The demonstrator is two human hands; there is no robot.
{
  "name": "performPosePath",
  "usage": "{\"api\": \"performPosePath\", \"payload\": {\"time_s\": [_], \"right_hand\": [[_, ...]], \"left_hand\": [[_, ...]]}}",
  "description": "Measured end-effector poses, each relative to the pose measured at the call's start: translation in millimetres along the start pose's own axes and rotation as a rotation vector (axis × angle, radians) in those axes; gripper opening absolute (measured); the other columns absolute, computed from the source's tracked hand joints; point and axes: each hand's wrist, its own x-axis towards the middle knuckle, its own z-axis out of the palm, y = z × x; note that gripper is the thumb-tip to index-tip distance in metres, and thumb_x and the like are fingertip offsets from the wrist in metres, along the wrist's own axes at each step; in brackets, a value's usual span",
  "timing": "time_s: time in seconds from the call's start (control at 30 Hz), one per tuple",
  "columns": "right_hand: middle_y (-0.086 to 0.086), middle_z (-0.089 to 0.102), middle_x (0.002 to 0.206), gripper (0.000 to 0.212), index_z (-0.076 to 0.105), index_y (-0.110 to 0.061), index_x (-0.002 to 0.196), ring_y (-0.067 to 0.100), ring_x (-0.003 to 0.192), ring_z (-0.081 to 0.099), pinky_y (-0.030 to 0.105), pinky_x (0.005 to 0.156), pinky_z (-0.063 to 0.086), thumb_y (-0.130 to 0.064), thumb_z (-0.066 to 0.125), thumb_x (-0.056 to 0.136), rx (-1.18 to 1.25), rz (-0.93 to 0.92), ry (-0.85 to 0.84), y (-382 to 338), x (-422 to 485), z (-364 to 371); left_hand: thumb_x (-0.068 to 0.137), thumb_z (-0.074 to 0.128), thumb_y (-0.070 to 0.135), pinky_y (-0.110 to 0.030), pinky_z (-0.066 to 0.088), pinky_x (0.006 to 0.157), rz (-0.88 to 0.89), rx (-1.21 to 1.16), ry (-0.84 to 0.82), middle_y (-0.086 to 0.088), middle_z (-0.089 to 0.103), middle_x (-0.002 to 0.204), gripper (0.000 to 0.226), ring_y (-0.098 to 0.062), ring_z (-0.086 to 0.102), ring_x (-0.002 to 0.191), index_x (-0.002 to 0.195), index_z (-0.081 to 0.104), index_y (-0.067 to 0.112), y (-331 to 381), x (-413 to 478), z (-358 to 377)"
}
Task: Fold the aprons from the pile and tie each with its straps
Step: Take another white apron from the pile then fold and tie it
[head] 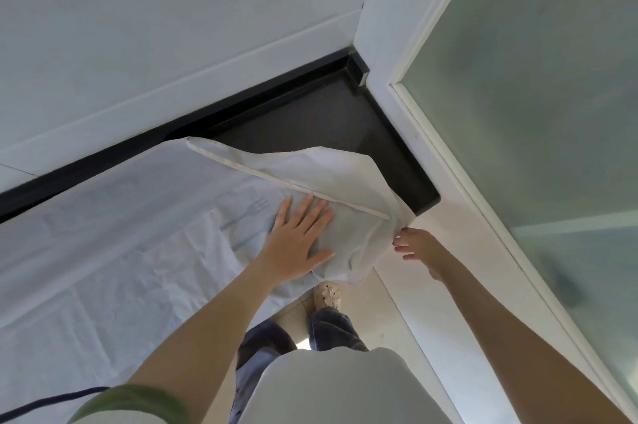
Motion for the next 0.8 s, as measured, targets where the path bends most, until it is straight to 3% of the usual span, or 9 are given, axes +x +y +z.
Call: {"api": "performPosePath", "payload": {"time_s": [0.07, 0.13, 0.2, 0.37, 0.57, 0.63, 0.7, 0.8], "right_hand": [[0.01, 0.06, 0.124, 0.035, 0.056, -0.006, 0.12, 0.027, 0.116, 0.058, 0.041, 0.104, 0.042, -0.013, 0.066, 0.087, 0.287, -0.077, -0.192, 12, 1, 0], [0.008, 0.061, 0.126, 0.054, 0.055, -0.007, 0.126, 0.027, 0.118, 0.058, 0.043, 0.107, 0.04, -0.017, 0.074, 0.076, 0.433, -0.097, -0.258, 19, 2, -4], [0.01, 0.066, 0.119, 0.05, 0.056, -0.007, 0.123, 0.028, 0.11, 0.064, 0.04, 0.099, 0.046, -0.021, 0.076, 0.079, 0.423, -0.109, -0.246, 20, 2, -7], [0.007, 0.065, 0.089, 0.013, 0.06, -0.006, 0.094, 0.022, 0.086, 0.061, 0.026, 0.074, 0.049, -0.019, 0.059, 0.095, 0.257, -0.195, -0.107, 10, -5, -11], [0.001, 0.055, 0.08, 0.019, 0.049, -0.012, 0.082, 0.021, 0.078, 0.053, 0.019, 0.066, 0.039, -0.024, 0.057, 0.095, -0.358, -0.42, 0.25, 4, -9, -11], [-0.002, 0.05, 0.085, 0.018, 0.047, -0.015, 0.087, 0.019, 0.083, 0.047, 0.022, 0.074, 0.039, -0.023, 0.064, 0.09, -0.455, -0.541, 0.437, -7, -13, -1], [-0.001, 0.05, 0.102, 0.03, 0.051, -0.013, 0.109, 0.019, 0.096, 0.044, 0.031, 0.087, 0.04, -0.018, 0.068, 0.085, -0.519, -0.698, 0.521, -21, -19, 18], [0.006, 0.053, 0.126, 0.051, 0.048, -0.011, 0.133, 0.024, 0.117, 0.045, 0.039, 0.1, 0.04, -0.011, 0.065, 0.085, -0.679, -1.024, 0.305, -46, -26, 60]], "left_hand": [[0.096, 0.013, 0.066, -0.054, 0.014, 0.115, -0.005, 0.006, -0.003, -0.004, 0.021, 0.16, 0.074, -0.028, 0.015, 0.148, 0.153, 0.018, 0.021, 0, 1, 0], [0.097, 0.014, 0.065, -0.053, 0.014, 0.116, -0.011, 0.02, 0.005, -0.004, 0.022, 0.16, 0.072, -0.027, 0.016, 0.148, 0.153, 0.018, 0.021, -2, 1, 0], [0.097, 0.014, 0.064, -0.053, 0.015, 0.116, -0.008, 0.025, 0.009, -0.004, 0.023, 0.159, 0.071, -0.027, 0.017, 0.147, 0.153, 0.018, 0.021, -1, 1, 1], [0.097, 0.013, 0.063, -0.054, 0.015, 0.116, -0.004, 0.068, 0.004, -0.004, 0.023, 0.159, 0.071, -0.027, 0.015, 0.148, 0.153, 0.019, 0.02, -1, 3, 5], [0.097, 0.014, 0.062, -0.054, 0.013, 0.117, 0.015, 0.085, 0.027, -0.004, 0.02, 0.16, 0.071, -0.026, 0.013, 0.148, 0.154, 0.019, 0.02, -1, 3, 5], [0.097, 0.018, 0.06, -0.052, 0.011, 0.117, 0.02, 0.058, 0.035, -0.004, 0.018, 0.16, 0.069, -0.026, 0.012, 0.148, 0.154, 0.02, 0.021, 2, 2, 1], [0.098, 0.029, 0.049, -0.049, 0.01, 0.12, -0.02, -0.049, 0.065, -0.002, 0.017, 0.161, 0.063, -0.023, 0.012, 0.148, 0.153, 0.021, 0.02, 4, 1, -6], [0.089, 0.038, 0.017, -0.045, 0.024, 0.116, -0.211, -0.238, 0.223, -0.008, 0.034, 0.153, 0.052, -0.029, 0.034, 0.137, 0.141, 0.041, 0.01, 4, -1, -21]]}}
